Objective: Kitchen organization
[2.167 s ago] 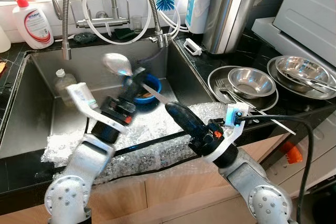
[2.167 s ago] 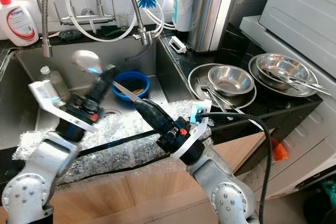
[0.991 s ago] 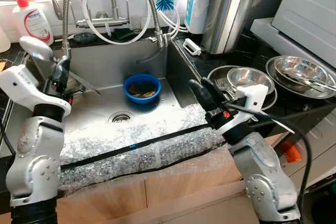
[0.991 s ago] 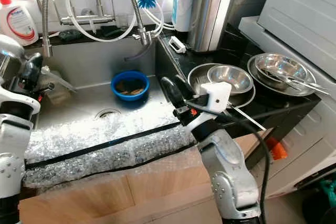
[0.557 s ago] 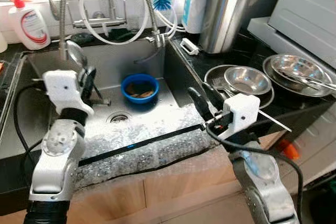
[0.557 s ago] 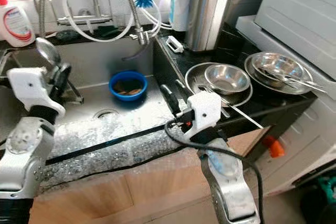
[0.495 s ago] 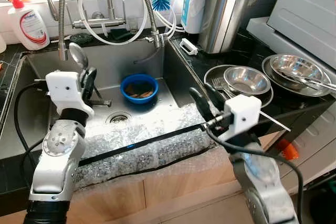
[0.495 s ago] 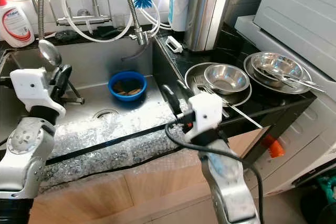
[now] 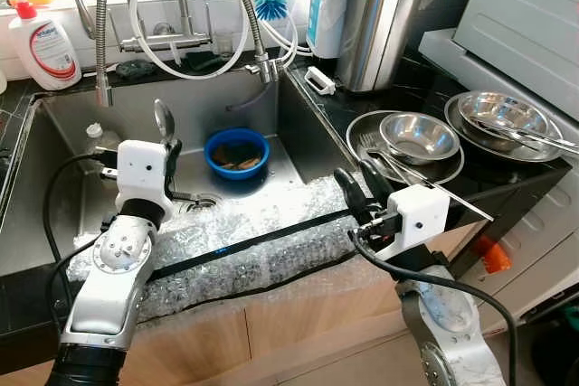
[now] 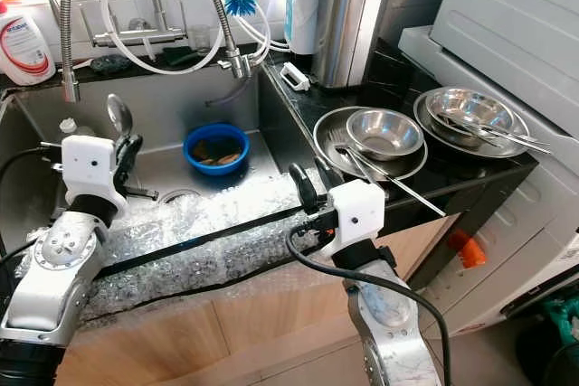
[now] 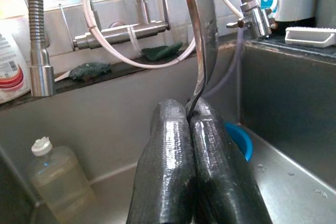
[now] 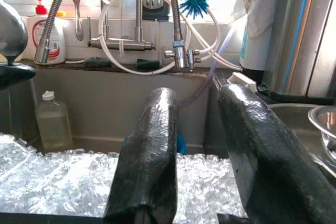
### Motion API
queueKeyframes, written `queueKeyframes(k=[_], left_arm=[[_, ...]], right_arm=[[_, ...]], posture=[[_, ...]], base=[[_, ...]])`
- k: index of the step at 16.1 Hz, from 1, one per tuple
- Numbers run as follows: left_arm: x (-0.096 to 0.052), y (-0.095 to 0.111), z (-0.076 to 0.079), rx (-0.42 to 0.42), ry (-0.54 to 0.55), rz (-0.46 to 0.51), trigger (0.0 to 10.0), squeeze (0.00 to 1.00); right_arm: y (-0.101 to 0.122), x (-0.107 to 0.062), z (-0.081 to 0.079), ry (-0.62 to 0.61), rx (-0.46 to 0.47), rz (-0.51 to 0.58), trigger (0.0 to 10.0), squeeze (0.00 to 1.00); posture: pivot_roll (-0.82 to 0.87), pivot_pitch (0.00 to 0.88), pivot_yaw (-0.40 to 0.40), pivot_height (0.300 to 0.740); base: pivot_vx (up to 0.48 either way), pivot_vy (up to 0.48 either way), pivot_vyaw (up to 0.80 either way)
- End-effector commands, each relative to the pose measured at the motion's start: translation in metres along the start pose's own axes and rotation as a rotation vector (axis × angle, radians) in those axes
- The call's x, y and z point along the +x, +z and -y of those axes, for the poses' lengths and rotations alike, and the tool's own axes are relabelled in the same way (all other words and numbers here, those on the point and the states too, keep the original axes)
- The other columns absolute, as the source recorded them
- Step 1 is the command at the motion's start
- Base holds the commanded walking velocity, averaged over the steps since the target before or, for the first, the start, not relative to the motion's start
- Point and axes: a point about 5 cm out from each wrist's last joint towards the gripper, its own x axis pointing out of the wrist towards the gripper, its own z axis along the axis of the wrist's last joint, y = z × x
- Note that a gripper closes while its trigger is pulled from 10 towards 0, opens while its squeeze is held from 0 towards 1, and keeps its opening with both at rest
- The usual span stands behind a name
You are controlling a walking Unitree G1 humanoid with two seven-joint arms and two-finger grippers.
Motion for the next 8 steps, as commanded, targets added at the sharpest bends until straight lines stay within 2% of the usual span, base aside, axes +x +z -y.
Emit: queueKeyframes(k=[1,2,8], left_arm=[[0.0007,-0.0044,-0.0022,0.011,0.012,-0.027,10.0,0.45],[0.0012,-0.0048,-0.0037,0.013,0.014,-0.032,10.0,1.00],[-0.0011,-0.0092,0.0000,0.009,0.017,-0.048,10.0,1.00]], right_arm=[[-0.0024,-0.0007,0.0010,-0.005,-0.011,-0.009,10.0,0.00],[-0.0024,0.0003,0.0008,-0.002,-0.009,-0.008,10.0,0.00],[-0.0051,0.0067,-0.0014,0.004,-0.010,-0.012,10.0,0.00]], posture=[[0.02,0.007,-0.015,0.740],[0.03,0.012,-0.016,0.740],[0.03,0.028,-0.023,0.740]], base=[[0.000,0.000,0.00],[0.000,0.000,0.00],[0.000,0.000,0.00]])
